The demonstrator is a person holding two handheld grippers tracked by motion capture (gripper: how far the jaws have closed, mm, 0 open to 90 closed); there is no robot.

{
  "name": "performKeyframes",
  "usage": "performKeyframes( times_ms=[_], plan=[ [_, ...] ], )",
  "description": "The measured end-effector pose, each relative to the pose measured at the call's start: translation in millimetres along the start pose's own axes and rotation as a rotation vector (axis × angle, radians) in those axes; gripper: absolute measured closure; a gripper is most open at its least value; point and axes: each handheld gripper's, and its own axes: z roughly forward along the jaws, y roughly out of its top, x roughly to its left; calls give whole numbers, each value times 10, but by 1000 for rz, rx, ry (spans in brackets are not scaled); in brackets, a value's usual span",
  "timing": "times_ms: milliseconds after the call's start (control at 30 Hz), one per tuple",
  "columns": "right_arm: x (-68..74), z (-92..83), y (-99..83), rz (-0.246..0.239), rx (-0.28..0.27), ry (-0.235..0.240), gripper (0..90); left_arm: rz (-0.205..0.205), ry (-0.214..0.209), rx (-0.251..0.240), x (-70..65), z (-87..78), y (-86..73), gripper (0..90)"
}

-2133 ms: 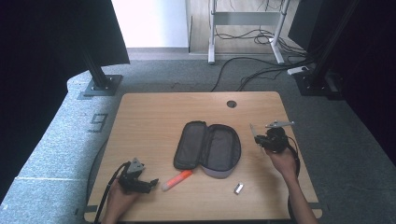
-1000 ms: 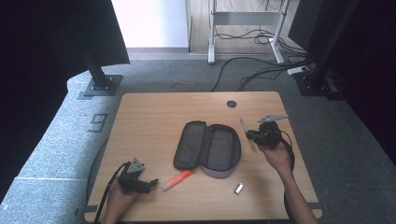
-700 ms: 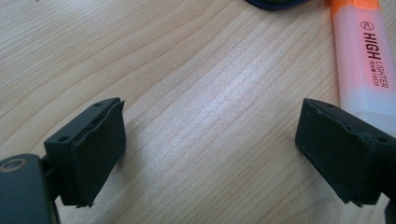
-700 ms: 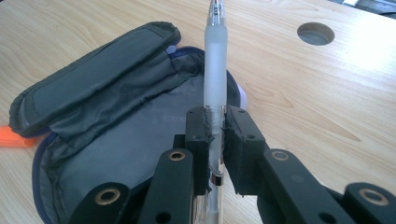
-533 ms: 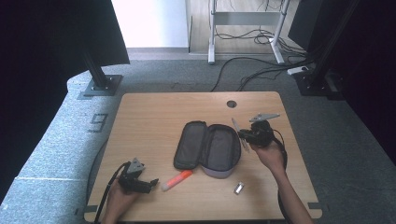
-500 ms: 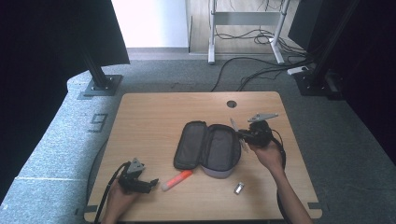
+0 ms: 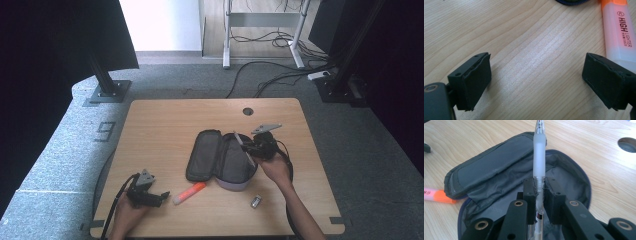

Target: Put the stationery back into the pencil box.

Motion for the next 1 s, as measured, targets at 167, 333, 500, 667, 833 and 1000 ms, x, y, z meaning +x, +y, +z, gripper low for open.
performKeyframes(
  times_ms=[167,333,500,667,833,1000],
  plan=[
    [59,122,-11,-12,9,5,782,-1,-1,0,-1,0,0,87],
    [84,193,-34,-19,18,6,782,-1,0,0,-1,0,0,87],
    [107,269,-69,-25,30,9,782,-1,0,-1,-1,1,-1,87],
    [101,324,-103,-20,40,7,781,-1,-1,0,-1,0,0,87],
    [88,378,-149,-13,55,9,782,-2,-1,0,-1,0,0,87],
    [79,420,-178,-8,60,7,782,-2,-1,0,-1,0,0,87]
  ],
)
